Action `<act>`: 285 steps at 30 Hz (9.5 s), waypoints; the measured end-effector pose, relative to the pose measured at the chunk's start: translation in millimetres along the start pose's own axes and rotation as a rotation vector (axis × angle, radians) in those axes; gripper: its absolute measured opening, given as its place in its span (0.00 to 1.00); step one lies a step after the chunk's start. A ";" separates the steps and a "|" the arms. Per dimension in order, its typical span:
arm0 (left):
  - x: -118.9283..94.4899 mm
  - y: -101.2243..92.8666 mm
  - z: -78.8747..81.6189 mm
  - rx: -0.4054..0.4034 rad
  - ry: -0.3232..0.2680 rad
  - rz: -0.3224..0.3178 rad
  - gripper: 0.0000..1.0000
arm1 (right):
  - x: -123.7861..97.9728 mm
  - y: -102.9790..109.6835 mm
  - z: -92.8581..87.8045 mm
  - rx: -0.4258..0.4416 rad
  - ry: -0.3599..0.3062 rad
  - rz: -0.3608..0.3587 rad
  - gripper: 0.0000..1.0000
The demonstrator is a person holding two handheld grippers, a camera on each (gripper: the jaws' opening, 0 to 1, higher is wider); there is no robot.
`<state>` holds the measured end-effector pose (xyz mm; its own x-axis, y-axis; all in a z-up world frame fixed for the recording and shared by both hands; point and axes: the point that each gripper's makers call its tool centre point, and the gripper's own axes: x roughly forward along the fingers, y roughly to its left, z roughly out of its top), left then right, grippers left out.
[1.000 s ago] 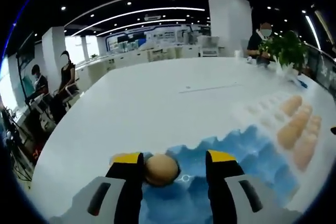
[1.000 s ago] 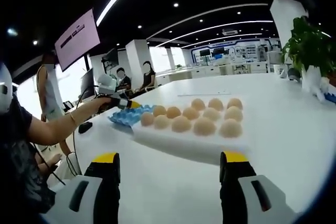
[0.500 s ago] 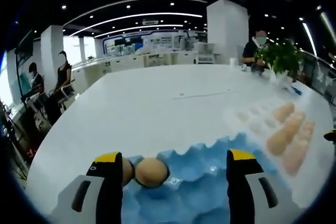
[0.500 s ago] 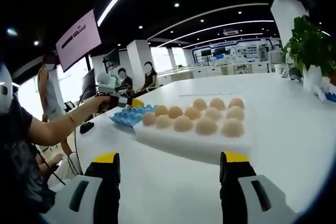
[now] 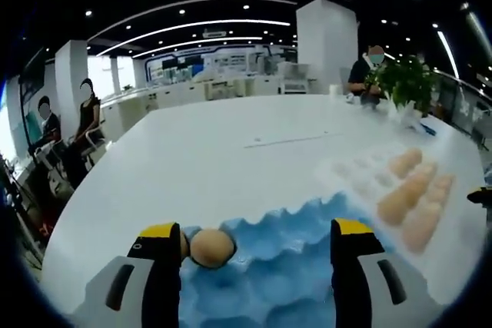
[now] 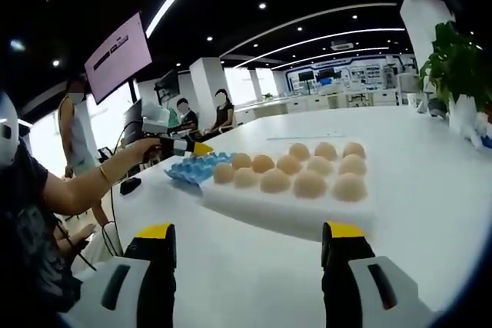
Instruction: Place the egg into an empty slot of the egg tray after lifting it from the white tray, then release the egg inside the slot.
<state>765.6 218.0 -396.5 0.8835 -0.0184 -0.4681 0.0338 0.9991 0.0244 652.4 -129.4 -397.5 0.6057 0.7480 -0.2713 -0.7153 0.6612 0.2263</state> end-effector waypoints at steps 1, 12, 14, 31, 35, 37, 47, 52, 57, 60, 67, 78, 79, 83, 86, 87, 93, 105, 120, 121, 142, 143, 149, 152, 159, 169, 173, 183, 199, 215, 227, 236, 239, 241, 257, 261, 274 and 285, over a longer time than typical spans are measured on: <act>-0.5 -2.7 -0.1 0.002 -0.001 -0.003 0.80 | -0.1 0.1 0.0 0.001 0.000 0.001 0.80; -1.2 -22.5 1.3 -0.010 -0.015 -0.033 0.80 | -2.7 4.5 5.4 -0.045 -0.003 0.009 0.81; -0.5 -24.7 1.7 -0.013 -0.020 -0.039 0.80 | -2.8 6.0 7.8 -0.053 -0.006 0.012 0.81; 0.9 -32.0 6.8 -0.013 -0.037 -0.066 0.84 | -0.1 -0.2 32.1 -0.186 -0.003 -0.003 0.87; 1.6 -32.7 6.5 -0.011 -0.035 -0.065 0.84 | 1.8 -1.5 29.7 -0.194 0.015 -0.001 0.89; 2.2 -32.1 7.3 -0.013 -0.038 -0.065 0.84 | 2.0 -3.3 29.1 -0.190 0.019 0.003 0.89; -4.0 -41.2 9.6 -0.036 -0.054 -0.079 0.83 | 1.8 -14.3 27.6 -0.183 0.021 0.001 0.89; -3.6 -41.1 16.0 -0.037 -0.067 -0.092 0.84 | 4.0 -13.2 26.7 -0.192 0.025 -0.001 0.89; -6.8 -50.6 16.4 -0.032 -0.074 -0.109 0.83 | 5.3 -13.5 26.6 -0.197 0.026 -0.003 0.89; -8.1 -55.6 15.8 -0.024 -0.071 -0.116 0.83 | 7.1 -11.7 26.0 -0.197 0.029 0.006 0.89; -7.7 -58.3 21.3 -0.025 -0.082 -0.137 0.82 | 9.0 -10.2 23.5 -0.202 0.035 0.011 0.90; -8.4 -73.6 24.5 -0.004 -0.087 -0.158 0.82 | 11.1 -13.0 21.0 -0.203 0.045 0.008 0.89; -9.9 -75.9 24.2 -0.004 -0.088 -0.158 0.82 | 11.3 -12.8 21.3 -0.204 0.044 0.008 0.89; -12.7 -82.7 26.3 -0.005 -0.095 -0.170 0.81 | 12.2 -12.3 20.2 -0.214 0.053 0.003 0.89; -11.4 -84.6 27.2 0.002 -0.094 -0.175 0.81 | 13.5 -11.4 18.6 -0.217 0.058 0.007 0.89; -11.9 -89.2 26.8 0.002 -0.094 -0.177 0.81 | 14.0 -10.4 18.2 -0.218 0.058 0.010 0.89; -14.5 -97.2 26.7 0.008 -0.095 -0.192 0.79 | 16.7 -7.5 17.3 -0.217 0.058 0.014 0.89; -13.0 -113.2 27.4 0.021 -0.096 -0.221 0.76 | 15.5 -8.3 17.9 -0.221 0.052 0.007 0.89; 1.5 -142.5 29.8 -0.035 -0.027 -0.235 0.68 | 13.4 -7.1 15.0 -0.228 0.057 0.004 0.89; 2.0 -144.5 31.1 -0.048 -0.031 -0.243 0.68 | 13.4 -7.3 14.9 -0.226 0.057 0.004 0.89; 10.6 -175.2 39.2 -0.009 -0.017 -0.251 0.65 | 10.4 -9.3 13.3 -0.214 0.053 0.000 0.89; 11.3 -175.6 38.3 0.004 -0.014 -0.243 0.65 | 9.9 -9.6 12.9 -0.214 0.055 -0.002 0.89; 15.9 -185.1 38.8 0.007 -0.015 -0.249 0.64 | 7.4 -10.4 12.9 -0.212 0.054 -0.004 0.89; 15.4 -193.0 37.6 0.004 -0.012 -0.259 0.64 | 6.8 -10.9 13.5 -0.210 0.049 -0.003 0.89; 21.7 -205.3 41.0 0.007 -0.027 -0.271 0.63 | 5.1 -12.7 13.8 -0.207 0.046 -0.008 0.89; 23.2 -233.1 51.4 0.057 -0.053 -0.290 0.62 | 3.9 -13.1 18.0 -0.194 0.038 0.000 0.89; 23.8 -239.5 54.7 0.059 -0.063 -0.299 0.62 | 5.2 -12.1 21.7 -0.186 0.028 0.003 0.89; 31.1 -239.0 48.7 0.049 -0.039 -0.294 0.61 | 9.1 -13.4 19.8 -0.177 0.048 0.006 0.89; 54.6 -250.2 40.1 0.057 0.006 -0.294 0.55 | 15.7 -16.5 18.7 -0.165 0.056 0.001 0.89; 74.9 -255.0 32.8 0.059 0.038 -0.262 0.52 | 7.8 -21.5 11.3 -0.139 0.054 -0.027 0.89; 79.6 -253.0 27.2 0.024 0.045 -0.224 0.48 | 1.2 -25.4 3.6 -0.105 0.056 -0.036 0.88; 80.6 -245.5 31.1 -0.026 0.009 -0.142 0.40 | 1.4 -26.9 2.2 -0.090 0.054 -0.038 0.88; 79.3 -242.9 28.9 -0.043 0.057 -0.140 0.30 | 2.2 -26.5 0.6 -0.087 0.057 -0.036 0.88; 81.5 -243.9 28.2 -0.015 0.075 -0.151 0.29 | 2.5 -26.7 -0.8 -0.084 0.060 -0.033 0.88; 86.9 -253.9 25.3 0.016 0.104 -0.114 0.26 | 3.4 -33.3 -3.0 -0.071 0.062 -0.043 0.87; 85.6 -253.7 26.6 0.035 0.094 -0.100 0.26 | 3.3 -34.2 -2.9 -0.069 0.059 -0.046 0.87; 80.6 -252.2 30.8 0.012 0.027 -0.110 0.25 | 2.2 -36.0 -2.0 -0.066 0.052 -0.050 0.87; 67.5 -255.3 52.2 -0.025 -0.089 -0.171 0.25 | 4.0 -29.5 3.1 -0.082 0.041 -0.037 0.87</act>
<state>841.0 -40.3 -388.2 0.9036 -0.1904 -0.3837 0.1767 0.9817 -0.0711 677.0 -145.7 -402.3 0.6188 0.7189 -0.3167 -0.7197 0.6804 0.1383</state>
